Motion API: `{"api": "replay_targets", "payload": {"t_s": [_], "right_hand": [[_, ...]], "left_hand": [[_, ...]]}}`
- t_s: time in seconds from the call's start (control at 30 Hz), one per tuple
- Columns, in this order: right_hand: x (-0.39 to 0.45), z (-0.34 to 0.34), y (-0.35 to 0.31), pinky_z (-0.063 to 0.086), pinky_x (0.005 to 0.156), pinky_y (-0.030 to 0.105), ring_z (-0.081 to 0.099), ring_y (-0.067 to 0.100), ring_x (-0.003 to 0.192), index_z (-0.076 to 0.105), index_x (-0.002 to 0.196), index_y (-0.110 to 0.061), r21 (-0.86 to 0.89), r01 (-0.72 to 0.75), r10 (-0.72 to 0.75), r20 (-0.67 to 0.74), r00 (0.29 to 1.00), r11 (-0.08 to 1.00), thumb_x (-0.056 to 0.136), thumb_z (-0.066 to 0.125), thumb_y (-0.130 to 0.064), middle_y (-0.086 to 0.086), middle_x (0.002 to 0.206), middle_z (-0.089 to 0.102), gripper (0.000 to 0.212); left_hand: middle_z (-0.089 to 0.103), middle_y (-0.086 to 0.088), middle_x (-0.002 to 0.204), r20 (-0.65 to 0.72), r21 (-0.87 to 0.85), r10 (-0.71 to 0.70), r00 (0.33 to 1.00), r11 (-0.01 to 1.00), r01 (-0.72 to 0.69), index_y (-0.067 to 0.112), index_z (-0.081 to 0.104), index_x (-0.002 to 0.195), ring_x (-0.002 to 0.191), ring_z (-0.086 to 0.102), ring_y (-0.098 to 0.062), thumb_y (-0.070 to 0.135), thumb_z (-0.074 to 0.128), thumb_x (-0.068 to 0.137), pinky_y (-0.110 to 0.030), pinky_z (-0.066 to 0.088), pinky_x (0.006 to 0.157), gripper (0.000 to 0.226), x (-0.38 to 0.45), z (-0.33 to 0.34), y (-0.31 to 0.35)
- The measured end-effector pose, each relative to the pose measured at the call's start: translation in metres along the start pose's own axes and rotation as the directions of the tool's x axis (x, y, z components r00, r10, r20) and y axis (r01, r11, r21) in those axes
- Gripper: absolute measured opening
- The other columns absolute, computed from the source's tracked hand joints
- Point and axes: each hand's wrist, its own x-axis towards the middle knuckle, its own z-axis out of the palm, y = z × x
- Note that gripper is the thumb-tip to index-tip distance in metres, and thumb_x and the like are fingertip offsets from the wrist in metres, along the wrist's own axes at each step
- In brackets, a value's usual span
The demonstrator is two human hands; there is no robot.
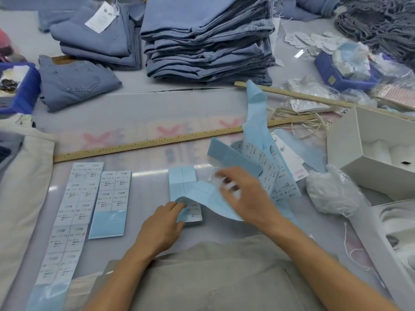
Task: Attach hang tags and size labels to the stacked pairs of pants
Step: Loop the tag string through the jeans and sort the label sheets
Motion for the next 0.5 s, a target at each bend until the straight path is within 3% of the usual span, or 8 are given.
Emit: {"api": "replay_targets", "payload": {"t_s": [0.07, 0.1, 0.17, 0.23, 0.3, 0.37, 0.43, 0.5], "right_hand": [[-0.003, -0.025, 0.028, 0.046, 0.100, 0.040, 0.049, 0.024, 0.119, 0.052, 0.136, -0.019, -0.102, -0.207, 0.161, -0.344, 0.925, 0.973, 0.083, 0.079, -0.018, 0.002, 0.129, 0.051, 0.059], [-0.005, -0.032, 0.043, 0.041, 0.105, 0.042, 0.042, 0.026, 0.126, 0.044, 0.142, -0.019, -0.102, -0.402, 0.342, -0.363, 0.867, 0.910, 0.077, 0.084, -0.024, 0.005, 0.136, 0.045, 0.076], [-0.011, -0.034, 0.068, 0.037, 0.113, 0.046, 0.035, 0.030, 0.137, 0.031, 0.150, -0.018, 0.044, -0.682, 0.672, -0.224, 0.706, 0.730, 0.069, 0.091, -0.029, 0.010, 0.146, 0.035, 0.101], [-0.017, -0.028, 0.086, 0.036, 0.116, 0.050, 0.034, 0.034, 0.140, 0.025, 0.154, -0.016, 0.165, -0.742, 0.759, -0.186, 0.624, 0.650, 0.070, 0.092, -0.023, 0.013, 0.152, 0.030, 0.108], [-0.014, -0.024, 0.094, 0.041, 0.111, 0.047, 0.041, 0.032, 0.136, 0.020, 0.156, -0.015, 0.313, -0.707, 0.773, -0.217, 0.597, 0.634, 0.073, 0.090, -0.013, 0.012, 0.150, 0.037, 0.108], [-0.008, -0.019, 0.094, 0.051, 0.100, 0.044, 0.055, 0.024, 0.124, 0.020, 0.155, -0.014, 0.503, -0.660, 0.802, -0.119, 0.586, 0.558, 0.075, 0.087, -0.006, 0.008, 0.140, 0.054, 0.105], [-0.007, -0.008, 0.089, 0.059, 0.079, 0.036, 0.062, 0.017, 0.106, 0.040, 0.146, -0.014, 0.480, -0.692, 0.789, -0.002, 0.615, 0.540, 0.076, 0.088, -0.012, 0.002, 0.125, 0.065, 0.084], [-0.003, 0.004, 0.080, 0.049, 0.059, 0.014, 0.060, 0.003, 0.088, 0.059, 0.124, -0.025, 0.394, -0.683, 0.702, 0.120, 0.702, 0.616, 0.077, 0.088, -0.019, -0.011, 0.105, 0.068, 0.056]], "left_hand": [[0.042, 0.008, 0.149, -0.009, -0.019, 0.003, 1.000, 1.000, -0.004, 0.036, 0.020, 0.155, 0.120, 0.050, -0.021, 0.040, 0.048, 0.102, -0.038, 0.053, 0.087, 0.060, 0.002, 0.003, 0.002], [0.042, 0.007, 0.147, -0.010, -0.025, 0.009, 1.000, 1.000, -0.009, 0.036, 0.012, 0.156, 0.117, 0.052, -0.022, 0.040, 0.049, 0.102, -0.039, 0.054, 0.084, 0.066, 0.002, 0.003, 0.003], [0.043, 0.005, 0.145, -0.016, -0.004, 0.020, 1.000, 1.000, -0.020, 0.038, 0.002, 0.156, 0.111, 0.056, -0.024, 0.040, 0.050, 0.101, -0.041, 0.056, 0.079, 0.073, 0.005, 0.003, 0.004], [0.044, 0.003, 0.144, -0.016, 0.015, 0.011, 1.000, 1.000, -0.011, 0.038, -0.003, 0.156, 0.106, 0.059, -0.024, 0.041, 0.049, 0.101, -0.041, 0.057, 0.074, 0.075, 0.010, 0.001, 0.006], [0.049, 0.001, 0.141, -0.013, -0.049, -0.043, 0.999, 0.998, 0.042, 0.039, -0.015, 0.157, 0.097, 0.063, -0.023, 0.041, 0.047, 0.102, -0.035, 0.052, 0.066, 0.083, 0.015, -0.001, 0.009], [0.059, 0.000, 0.124, 0.007, -0.147, -0.103, 0.995, 0.984, 0.102, 0.045, -0.029, 0.151, 0.085, 0.063, -0.018, 0.040, 0.048, 0.102, -0.034, 0.050, 0.061, 0.092, 0.020, -0.005, 0.010], [0.064, 0.000, 0.104, 0.021, -0.213, -0.139, 0.990, 0.967, 0.140, 0.046, -0.033, 0.149, 0.078, 0.062, -0.016, 0.039, 0.049, 0.102, -0.035, 0.055, 0.063, 0.095, 0.026, -0.007, 0.008], [0.065, -0.001, 0.097, 0.040, -0.190, -0.164, 0.986, 0.967, 0.169, 0.043, -0.022, 0.155, 0.075, 0.062, -0.018, 0.038, 0.048, 0.101, -0.034, 0.052, 0.061, 0.088, 0.032, -0.009, 0.006]]}}
